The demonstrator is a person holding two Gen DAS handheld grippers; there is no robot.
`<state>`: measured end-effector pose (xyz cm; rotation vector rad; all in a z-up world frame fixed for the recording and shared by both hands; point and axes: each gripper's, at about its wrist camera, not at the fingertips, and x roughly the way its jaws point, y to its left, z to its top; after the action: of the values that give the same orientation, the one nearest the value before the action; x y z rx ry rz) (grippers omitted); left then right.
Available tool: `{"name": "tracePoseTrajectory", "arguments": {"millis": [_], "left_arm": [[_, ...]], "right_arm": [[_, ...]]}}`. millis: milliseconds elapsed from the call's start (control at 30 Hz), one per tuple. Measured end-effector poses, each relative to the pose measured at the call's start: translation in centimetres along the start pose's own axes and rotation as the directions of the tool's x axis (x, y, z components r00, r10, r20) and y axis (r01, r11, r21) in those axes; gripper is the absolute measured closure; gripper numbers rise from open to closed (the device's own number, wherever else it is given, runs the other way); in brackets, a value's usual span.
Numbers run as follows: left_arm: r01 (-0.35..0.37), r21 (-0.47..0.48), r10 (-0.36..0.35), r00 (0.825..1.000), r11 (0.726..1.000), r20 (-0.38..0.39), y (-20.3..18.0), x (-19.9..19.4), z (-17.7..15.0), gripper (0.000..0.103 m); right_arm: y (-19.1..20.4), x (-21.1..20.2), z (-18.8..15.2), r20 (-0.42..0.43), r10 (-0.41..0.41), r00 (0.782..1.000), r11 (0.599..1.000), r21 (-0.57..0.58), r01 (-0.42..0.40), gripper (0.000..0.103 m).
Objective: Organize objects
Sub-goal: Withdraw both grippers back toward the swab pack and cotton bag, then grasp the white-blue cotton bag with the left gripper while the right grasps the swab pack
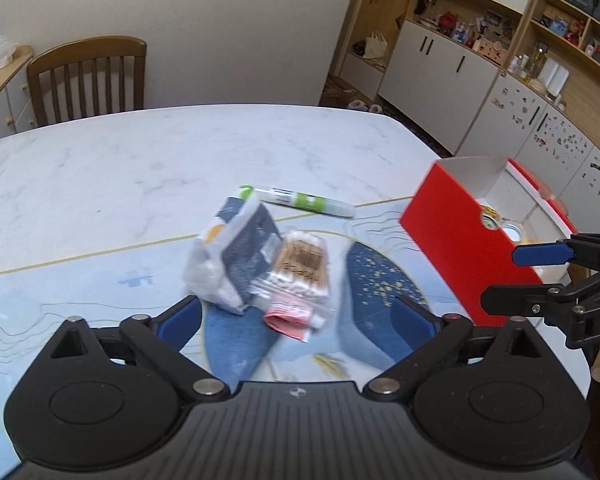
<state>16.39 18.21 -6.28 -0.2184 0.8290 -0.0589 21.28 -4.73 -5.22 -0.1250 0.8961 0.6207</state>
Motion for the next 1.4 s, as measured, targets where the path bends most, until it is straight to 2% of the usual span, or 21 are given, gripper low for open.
{"name": "tracePoseTrajectory", "arguments": {"millis": [167, 500, 800, 1067, 1400], "left_arm": [[-0.029, 0.005, 0.029, 0.999, 1.0, 0.024, 2.0, 0.8, 0.3, 0.001], [-0.043, 0.021, 0.043, 0.999, 0.999, -0.026, 4.9, 4.5, 2.4, 0.001], [-0.084, 0.124, 0.087, 0.996, 0.989, -0.024, 5.5, 7.7, 3.2, 0.001], [-0.066, 0.174, 0.073, 0.997, 0.982, -0.034, 5.3, 9.6, 3.3, 0.001], [-0.048, 0.185, 0.058, 0.997, 0.982, -0.047, 6.0, 11.5, 3.3, 0.001]], "right_arm": [[1.0, 2.0, 1.2, -0.023, -0.01, 1.0, 1.0, 0.025, 0.01, 0.008], [1.9, 6.3, 3.9, -0.083, -0.018, 0.996, 0.995, 0.099, 0.026, 0.008], [1.7, 10.0, 5.8, -0.133, -0.041, 0.99, 0.984, 0.165, 0.063, 0.008], [1.4, 13.7, 6.7, -0.191, -0.052, 0.98, 0.97, 0.225, 0.095, 0.008], [2.8, 16.8, 7.5, -0.228, -0.086, 0.97, 0.969, 0.208, 0.134, 0.008]]}}
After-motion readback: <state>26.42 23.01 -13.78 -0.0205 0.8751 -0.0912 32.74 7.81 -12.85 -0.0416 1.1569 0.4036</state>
